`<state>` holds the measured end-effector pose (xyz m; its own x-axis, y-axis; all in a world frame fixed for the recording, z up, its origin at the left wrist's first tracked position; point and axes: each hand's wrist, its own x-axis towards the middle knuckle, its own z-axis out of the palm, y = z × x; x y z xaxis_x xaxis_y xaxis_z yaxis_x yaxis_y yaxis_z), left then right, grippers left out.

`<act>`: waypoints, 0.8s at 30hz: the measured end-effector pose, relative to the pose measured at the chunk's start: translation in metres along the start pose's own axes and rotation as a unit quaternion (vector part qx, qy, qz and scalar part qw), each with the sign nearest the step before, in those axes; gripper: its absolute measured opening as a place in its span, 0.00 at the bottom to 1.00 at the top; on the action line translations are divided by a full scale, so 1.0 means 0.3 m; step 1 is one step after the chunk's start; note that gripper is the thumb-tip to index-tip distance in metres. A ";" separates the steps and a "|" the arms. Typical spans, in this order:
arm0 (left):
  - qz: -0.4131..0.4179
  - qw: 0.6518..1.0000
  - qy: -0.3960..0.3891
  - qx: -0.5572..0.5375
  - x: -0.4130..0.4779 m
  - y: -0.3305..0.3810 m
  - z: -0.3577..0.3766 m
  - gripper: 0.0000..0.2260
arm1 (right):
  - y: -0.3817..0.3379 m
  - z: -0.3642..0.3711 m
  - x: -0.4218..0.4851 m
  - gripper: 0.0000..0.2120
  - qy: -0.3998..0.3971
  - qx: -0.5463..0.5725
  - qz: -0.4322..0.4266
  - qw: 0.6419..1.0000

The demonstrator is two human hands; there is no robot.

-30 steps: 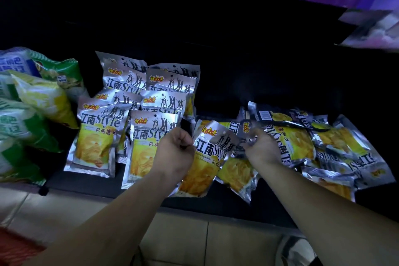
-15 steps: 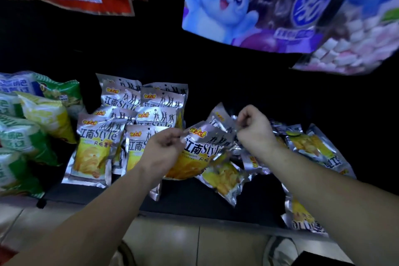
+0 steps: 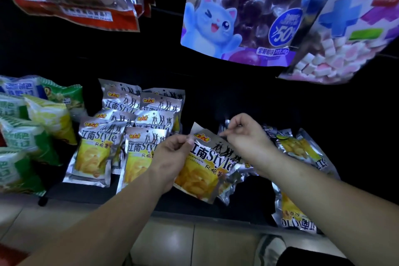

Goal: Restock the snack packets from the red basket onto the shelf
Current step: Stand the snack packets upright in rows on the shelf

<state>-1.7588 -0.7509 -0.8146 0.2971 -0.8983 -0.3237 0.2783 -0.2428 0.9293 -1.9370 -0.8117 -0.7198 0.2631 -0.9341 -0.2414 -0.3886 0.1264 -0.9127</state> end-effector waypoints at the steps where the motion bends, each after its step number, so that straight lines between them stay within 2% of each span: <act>1: -0.007 1.000 0.006 -0.009 0.006 0.002 0.002 0.05 | -0.005 0.007 0.000 0.12 -0.001 0.002 -0.007 1.000; 4: -0.024 0.999 0.023 -0.037 0.024 0.007 0.008 0.05 | -0.005 0.021 0.004 0.14 -0.023 -0.034 -0.048 0.998; 7: -0.033 0.997 0.039 -0.056 0.037 0.009 0.015 0.05 | 0.008 0.014 0.022 0.15 -0.014 -0.118 -0.080 0.990; 11: 0.004 0.999 -0.012 0.051 0.028 0.043 0.029 0.08 | 0.031 -0.004 0.052 0.15 0.019 -0.129 -0.078 0.988; 13: 0.030 0.994 -0.037 0.096 0.026 0.068 0.027 0.03 | 0.033 -0.007 0.054 0.14 0.020 -0.123 -0.074 0.989; 14: 0.031 0.994 -0.050 0.095 0.026 0.082 0.022 0.03 | 0.033 -0.009 0.053 0.13 0.023 -0.118 -0.072 0.990; 19: -0.015 0.993 -0.117 0.015 0.040 0.093 -0.009 0.12 | 0.030 -0.021 0.047 0.13 0.031 -0.125 -0.082 0.988; 24: -0.026 0.994 -0.104 -0.004 0.038 0.094 0.003 0.09 | 0.050 -0.011 0.045 0.18 -0.011 -0.259 -0.124 0.958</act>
<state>-1.7484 -0.7683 -0.7920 0.0863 -0.9409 -0.3276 0.2954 -0.2898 0.9103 -1.9421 -0.8235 -0.7356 0.4199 -0.9062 -0.0500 -0.6962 -0.2863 -0.6583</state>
